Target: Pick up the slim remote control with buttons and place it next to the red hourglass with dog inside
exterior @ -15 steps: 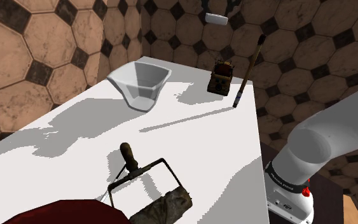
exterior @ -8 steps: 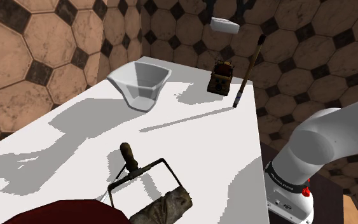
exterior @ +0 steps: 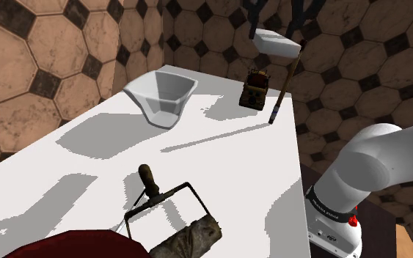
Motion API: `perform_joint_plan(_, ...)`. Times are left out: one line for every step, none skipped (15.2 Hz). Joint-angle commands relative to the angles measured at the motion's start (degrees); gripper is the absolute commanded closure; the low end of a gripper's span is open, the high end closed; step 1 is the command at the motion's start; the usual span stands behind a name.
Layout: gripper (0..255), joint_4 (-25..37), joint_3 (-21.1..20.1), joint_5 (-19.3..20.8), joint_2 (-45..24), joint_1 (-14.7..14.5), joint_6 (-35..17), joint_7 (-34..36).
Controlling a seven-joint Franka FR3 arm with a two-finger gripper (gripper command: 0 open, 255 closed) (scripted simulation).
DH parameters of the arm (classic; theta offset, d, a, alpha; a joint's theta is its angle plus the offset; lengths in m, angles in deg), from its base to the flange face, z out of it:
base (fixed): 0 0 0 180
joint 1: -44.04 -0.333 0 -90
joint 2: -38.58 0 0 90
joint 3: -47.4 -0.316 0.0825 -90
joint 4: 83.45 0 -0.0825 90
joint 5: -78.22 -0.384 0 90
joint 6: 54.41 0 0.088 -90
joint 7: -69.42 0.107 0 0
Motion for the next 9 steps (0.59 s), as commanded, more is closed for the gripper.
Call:
perform_joint_plan(255,0.1,-1.6,-1.5,1.4,-0.6,0.9,2.4)
perform_joint_plan(255,0.1,-2.3,-2.4,2.1,-1.0,1.4,3.6)
perform_joint_plan(255,0.2,-3.1,-3.2,2.8,-1.3,1.8,4.8)
perform_joint_plan(255,0.3,-3.9,-4.0,3.5,-1.6,2.3,6.0)
perform_joint_plan(255,0.4,-4.7,-4.9,4.1,-1.9,2.7,7.3)
perform_joint_plan(255,0.7,-5.5,-5.7,4.7,-2.2,3.1,8.6)
perform_joint_plan(255,1.0,-6.4,-6.6,5.2,-2.4,3.5,9.8)
perform_joint_plan(255,1.3,-7.3,-7.5,5.7,-2.6,3.9,11.1)
perform_joint_plan(255,1.7,-8.2,-8.3,6.1,-2.9,4.3,12.5)
